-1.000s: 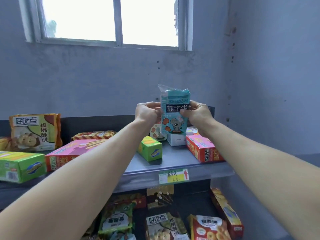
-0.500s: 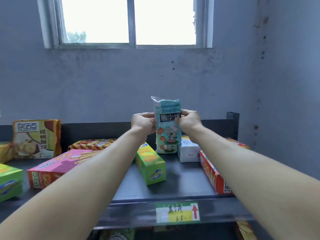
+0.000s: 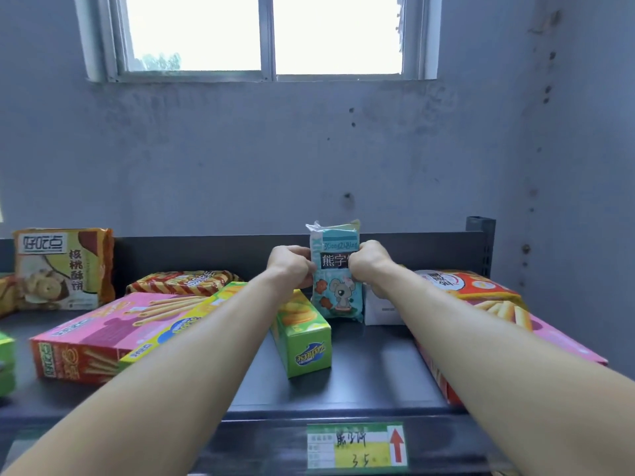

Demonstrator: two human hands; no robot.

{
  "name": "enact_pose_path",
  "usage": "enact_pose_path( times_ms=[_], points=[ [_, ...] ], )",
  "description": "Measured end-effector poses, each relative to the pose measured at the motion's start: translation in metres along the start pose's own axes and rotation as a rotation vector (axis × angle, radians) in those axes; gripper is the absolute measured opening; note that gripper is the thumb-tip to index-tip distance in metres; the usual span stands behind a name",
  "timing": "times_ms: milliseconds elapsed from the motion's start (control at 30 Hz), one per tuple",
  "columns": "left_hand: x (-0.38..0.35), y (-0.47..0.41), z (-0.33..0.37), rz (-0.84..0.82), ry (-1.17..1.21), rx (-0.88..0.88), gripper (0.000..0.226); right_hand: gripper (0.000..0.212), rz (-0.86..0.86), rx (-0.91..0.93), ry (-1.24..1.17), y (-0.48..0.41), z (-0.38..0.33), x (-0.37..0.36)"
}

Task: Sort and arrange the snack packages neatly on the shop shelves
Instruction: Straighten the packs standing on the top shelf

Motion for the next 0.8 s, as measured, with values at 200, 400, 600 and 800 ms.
enact_pose_path(
  times_ms=[200,400,600,800],
  points=[
    [-0.002,-0.007,-0.003,0.002,0.018,-0.017,0.032,0.030,0.004,0.008,0.010,-0.001,0.002,0.004],
    [-0.002,0.001,-0.001,-0.042,-0.005,-0.014,0.031,0.026,0.102,0.040,0.070,0.009,0.005,0.014],
    [0.025,0.019,0.025,0.007,-0.013,-0.088,0.023,0.036,0.305,0.204,0.037,0.038,-0.015,0.025],
    [0.076,0.047,0.049,0.002,-0.051,-0.144,0.018,0.032,0.224,0.264,0.078,0.081,-0.036,-0.011]
  ],
)
Point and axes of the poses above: each hand's wrist, its own y-axis away from the middle knuckle, its own x-axis out of the back of the hand, z = x × y, the point moved 7 cm from there along -y, towards the middle knuckle, and after that the axes turned 14 degrees about -x, right-handed, at the moved point
